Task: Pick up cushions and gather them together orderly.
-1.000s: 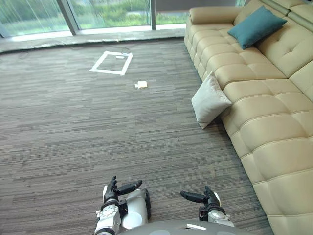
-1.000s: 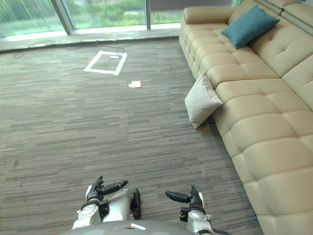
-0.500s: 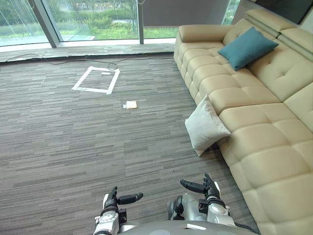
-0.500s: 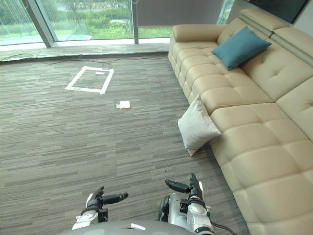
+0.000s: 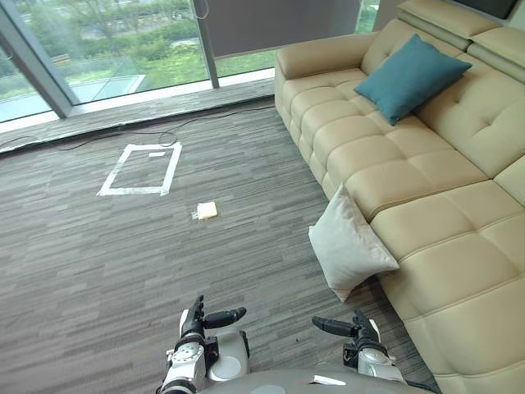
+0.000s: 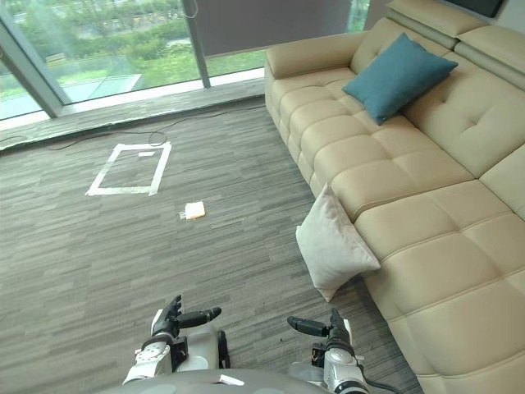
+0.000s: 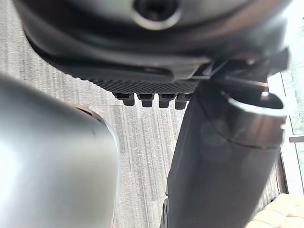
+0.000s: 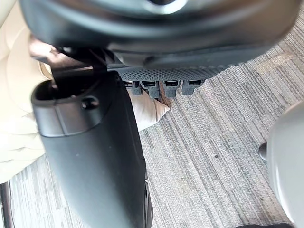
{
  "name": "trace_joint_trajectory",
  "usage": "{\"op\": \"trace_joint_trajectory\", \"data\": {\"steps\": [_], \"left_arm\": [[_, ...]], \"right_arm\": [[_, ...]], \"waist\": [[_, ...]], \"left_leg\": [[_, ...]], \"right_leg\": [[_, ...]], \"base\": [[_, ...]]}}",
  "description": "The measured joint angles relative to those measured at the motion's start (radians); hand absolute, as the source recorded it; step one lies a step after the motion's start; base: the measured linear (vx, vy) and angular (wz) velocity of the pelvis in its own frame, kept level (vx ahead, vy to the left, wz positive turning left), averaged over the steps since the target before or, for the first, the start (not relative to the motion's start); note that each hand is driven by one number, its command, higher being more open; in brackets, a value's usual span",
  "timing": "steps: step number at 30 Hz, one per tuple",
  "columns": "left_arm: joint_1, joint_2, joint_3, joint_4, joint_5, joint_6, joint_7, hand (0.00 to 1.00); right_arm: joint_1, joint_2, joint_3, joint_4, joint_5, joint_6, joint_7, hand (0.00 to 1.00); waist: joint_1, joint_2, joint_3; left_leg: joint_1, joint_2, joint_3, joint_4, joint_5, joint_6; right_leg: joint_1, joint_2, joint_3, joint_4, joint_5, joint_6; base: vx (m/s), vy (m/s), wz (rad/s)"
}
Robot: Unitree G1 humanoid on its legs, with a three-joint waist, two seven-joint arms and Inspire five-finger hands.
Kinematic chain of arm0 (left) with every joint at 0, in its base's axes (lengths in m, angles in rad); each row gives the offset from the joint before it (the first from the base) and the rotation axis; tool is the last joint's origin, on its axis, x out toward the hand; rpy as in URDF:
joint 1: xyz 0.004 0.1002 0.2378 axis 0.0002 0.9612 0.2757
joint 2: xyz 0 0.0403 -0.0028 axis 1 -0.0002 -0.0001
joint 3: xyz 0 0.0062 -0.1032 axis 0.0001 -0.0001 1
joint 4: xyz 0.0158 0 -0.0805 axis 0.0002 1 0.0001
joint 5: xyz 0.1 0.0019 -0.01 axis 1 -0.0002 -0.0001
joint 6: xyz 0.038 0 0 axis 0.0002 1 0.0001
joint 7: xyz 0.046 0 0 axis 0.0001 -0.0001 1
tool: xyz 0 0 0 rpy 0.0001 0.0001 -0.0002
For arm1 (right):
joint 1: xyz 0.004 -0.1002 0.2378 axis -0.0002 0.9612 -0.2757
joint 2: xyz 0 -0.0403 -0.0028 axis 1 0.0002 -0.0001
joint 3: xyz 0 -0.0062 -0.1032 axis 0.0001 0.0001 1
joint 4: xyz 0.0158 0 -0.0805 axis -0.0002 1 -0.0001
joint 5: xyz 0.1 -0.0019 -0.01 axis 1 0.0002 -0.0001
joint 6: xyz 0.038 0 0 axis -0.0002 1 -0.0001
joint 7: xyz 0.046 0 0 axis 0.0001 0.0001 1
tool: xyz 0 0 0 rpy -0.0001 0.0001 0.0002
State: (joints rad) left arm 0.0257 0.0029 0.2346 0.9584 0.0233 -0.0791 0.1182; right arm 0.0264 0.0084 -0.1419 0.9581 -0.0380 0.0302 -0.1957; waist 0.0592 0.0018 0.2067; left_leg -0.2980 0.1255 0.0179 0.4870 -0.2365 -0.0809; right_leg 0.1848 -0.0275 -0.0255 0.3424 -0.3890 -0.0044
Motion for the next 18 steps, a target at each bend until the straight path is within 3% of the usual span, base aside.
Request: {"op": "trace_joint_trajectory", "data": {"steps": [2,3,4,5,6,7,8,10,13,14,16,17,18], "left_arm": [[0.002,0.003,0.010,0.005,-0.027,0.001,0.007,1.00],[0.004,0.017,0.020,0.008,-0.033,0.002,0.009,1.00],[0.004,0.022,0.021,0.010,-0.033,0.002,0.009,1.00],[-0.007,0.048,0.023,0.036,-0.033,0.013,0.009,1.00],[-0.010,0.050,0.023,0.040,-0.033,0.015,0.009,1.00],[-0.017,0.051,0.023,0.052,-0.033,0.023,0.014,1.00],[-0.018,0.049,0.023,0.064,-0.035,0.027,0.017,1.00],[-0.006,0.042,0.022,0.073,-0.036,0.026,0.025,1.00],[0.005,0.037,0.016,0.074,-0.036,0.026,0.025,1.00],[0.008,0.036,0.016,0.075,-0.036,0.027,0.025,1.00],[0.009,0.037,0.014,0.081,-0.035,0.027,0.024,1.00],[0.014,0.041,0.008,0.086,-0.035,0.027,0.023,1.00],[0.010,0.039,0.003,0.094,-0.030,0.028,0.020,1.00]], "right_arm": [[0.012,0.002,0.010,0.001,0.000,0.000,-0.001,1.00],[0.028,0.018,0.010,0.008,0.000,0.001,0.000,1.00],[0.029,0.023,0.010,0.009,0.000,0.001,0.000,1.00],[0.032,0.043,0.012,0.009,0.000,0.001,0.001,1.00],[0.030,0.044,0.011,0.009,0.000,0.001,0.001,1.00],[0.025,0.044,0.011,0.008,0.000,0.001,0.003,1.00],[0.020,0.044,0.011,0.004,0.000,-0.001,0.007,1.00],[0.018,0.047,0.012,-0.007,-0.001,-0.015,0.011,1.00],[0.007,0.055,0.013,-0.012,-0.005,-0.020,0.011,1.00],[0.007,0.055,0.013,-0.018,-0.006,-0.023,0.011,1.00],[0.006,0.055,0.012,-0.028,-0.006,-0.024,0.012,1.00],[0.006,0.055,0.011,-0.031,-0.008,-0.024,0.012,1.00],[0.005,0.049,0.006,-0.030,-0.011,-0.027,0.013,1.00]], "waist": [[0.010,-0.006,-0.017],[0.021,-0.042,-0.045],[0.021,-0.054,-0.051],[0.018,-0.094,-0.064],[0.017,-0.094,-0.062],[0.012,-0.083,-0.054],[0.012,-0.078,-0.047],[0.013,-0.057,-0.038],[0.009,-0.052,-0.036],[0.001,-0.049,-0.035],[-0.004,-0.048,-0.035],[-0.006,-0.052,-0.038],[-0.011,-0.045,-0.038]], "left_leg": [[0.002,-0.010,0.003,0.036,0.083,0.006],[0.002,-0.030,0.042,0.085,0.049,0.015],[0.006,-0.035,0.056,0.089,0.040,0.025],[0.041,-0.061,0.112,0.103,-0.011,0.065],[0.049,-0.063,0.117,0.104,-0.016,0.071],[0.084,-0.062,0.130,0.100,-0.036,0.089],[0.137,-0.062,0.139,0.085,-0.048,0.104],[0.271,-0.047,0.183,0.003,-0.054,0.115],[0.383,-0.029,0.242,-0.108,-0.053,0.111],[0.414,-0.016,0.268,-0.136,-0.054,0.088],[0.454,-0.006,0.304,-0.172,-0.053,0.068],[0.477,-0.011,0.326,-0.188,-0.059,0.044],[0.493,-0.006,0.327,-0.190,-0.069,0.025]], "right_leg": [[0.009,-0.020,0.047,0.029,-0.044,0.029],[-0.007,-0.053,0.097,0.080,-0.054,0.041],[-0.020,-0.063,0.105,0.102,-0.052,0.045],[-0.102,-0.110,0.127,0.292,-0.018,0.078],[-0.116,-0.113,0.128,0.327,-0.006,0.079],[-0.161,-0.118,0.127,0.447,0.030,0.092],[-0.187,-0.125,0.111,0.534,0.029,0.095],[-0.252,-0.137,0.009,0.626,0.024,0.083],[-0.326,-0.141,-0.114,0.547,0.011,0.061],[-0.348,-0.141,-0.176,0.467,0.013,0.059],[-0.365,-0.144,-0.236,0.342,0.029,0.048],[-0.365,-0.151,-0.278,0.227,0.120,0.019],[-0.362,-0.137,-0.281,0.216,0.166,-0.021]], "base": [[0.48,0.357,-0.78],[0.52,0.349,-0.76],[0.61,0.387,-0.79],[0.49,0.310,-0.43],[0.55,0.337,-0.51],[0.34,0.186,-0.35],[0.39,0.182,-0.50],[0.37,0.114,-0.56],[0.30,-0.009,-0.48],[0.22,-0.061,-0.40],[0.34,-0.133,-0.52],[0.35,-0.144,-0.63],[0.37,-0.167,-0.59]]}}
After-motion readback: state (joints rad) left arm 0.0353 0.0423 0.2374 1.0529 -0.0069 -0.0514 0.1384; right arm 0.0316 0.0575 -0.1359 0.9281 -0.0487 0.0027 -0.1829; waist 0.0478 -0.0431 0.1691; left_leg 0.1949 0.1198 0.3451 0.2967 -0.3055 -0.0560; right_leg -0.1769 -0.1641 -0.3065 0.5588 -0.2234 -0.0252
